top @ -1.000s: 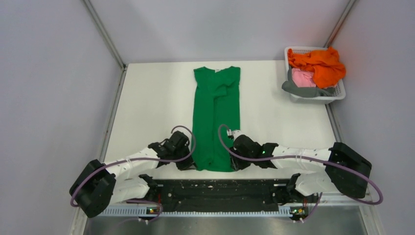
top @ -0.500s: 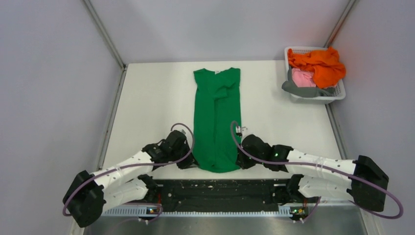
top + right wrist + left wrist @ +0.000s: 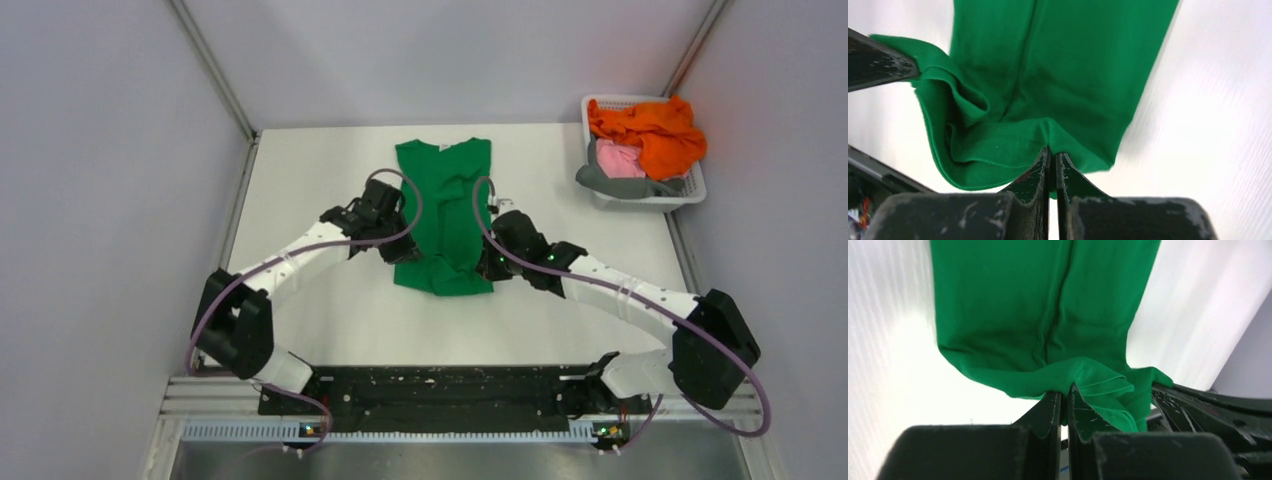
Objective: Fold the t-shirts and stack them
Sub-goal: Fold the folded rectangular tshirt in 1/3 of the way
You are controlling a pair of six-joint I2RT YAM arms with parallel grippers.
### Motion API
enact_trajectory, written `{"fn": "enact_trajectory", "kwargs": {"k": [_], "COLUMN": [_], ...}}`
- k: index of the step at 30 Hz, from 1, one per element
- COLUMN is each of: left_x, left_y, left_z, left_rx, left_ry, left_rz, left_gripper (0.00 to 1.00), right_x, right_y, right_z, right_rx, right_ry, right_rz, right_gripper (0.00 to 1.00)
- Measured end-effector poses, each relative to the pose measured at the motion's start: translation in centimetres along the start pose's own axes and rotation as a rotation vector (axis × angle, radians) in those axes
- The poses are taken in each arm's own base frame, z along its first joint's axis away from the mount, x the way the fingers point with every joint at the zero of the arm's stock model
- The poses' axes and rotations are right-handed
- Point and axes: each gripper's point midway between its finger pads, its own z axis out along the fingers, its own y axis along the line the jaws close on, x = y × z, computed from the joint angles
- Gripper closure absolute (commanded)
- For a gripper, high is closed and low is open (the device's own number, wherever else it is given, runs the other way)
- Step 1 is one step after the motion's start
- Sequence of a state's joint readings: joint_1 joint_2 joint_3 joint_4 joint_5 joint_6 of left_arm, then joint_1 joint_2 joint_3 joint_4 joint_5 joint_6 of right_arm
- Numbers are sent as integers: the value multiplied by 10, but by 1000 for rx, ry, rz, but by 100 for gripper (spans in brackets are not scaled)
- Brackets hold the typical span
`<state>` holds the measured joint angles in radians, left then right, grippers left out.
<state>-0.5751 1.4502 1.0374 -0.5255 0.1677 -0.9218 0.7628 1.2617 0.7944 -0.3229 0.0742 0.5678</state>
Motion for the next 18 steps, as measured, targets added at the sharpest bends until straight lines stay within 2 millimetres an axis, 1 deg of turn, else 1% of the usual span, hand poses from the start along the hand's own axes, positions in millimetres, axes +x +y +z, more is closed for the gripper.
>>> {"fn": "enact_trajectory", "kwargs": {"k": [2,4,7,10,15,18], "left_x": [-16,-30,-48,-67,-99,-114], "left_y": [1,6,15,21,21,18], "left_z": [5,11,18,26,44,53], "left_rx": [-28,-61,-115,-158,-215,-230], "left_ry": [-2,1,3,-9,-35,-54], "left_rz": [-1,-9,-23,-30,-19,-9], "left_gripper": [100,100,100,100,100,100], "right_x": [-18,-34,-60,-80,-90,-99], "right_y": [2,0,-11,-25,-46,-54], "right_z": [6,11,21,34,54,67], "right_rx": [6,15,46,79,120,128], "right_ry": [-13,-25,-45,-51,-24,-12], "right_rz": [2,10,27,30,15,3], "right_gripper": [100,100,100,100,100,100]}}
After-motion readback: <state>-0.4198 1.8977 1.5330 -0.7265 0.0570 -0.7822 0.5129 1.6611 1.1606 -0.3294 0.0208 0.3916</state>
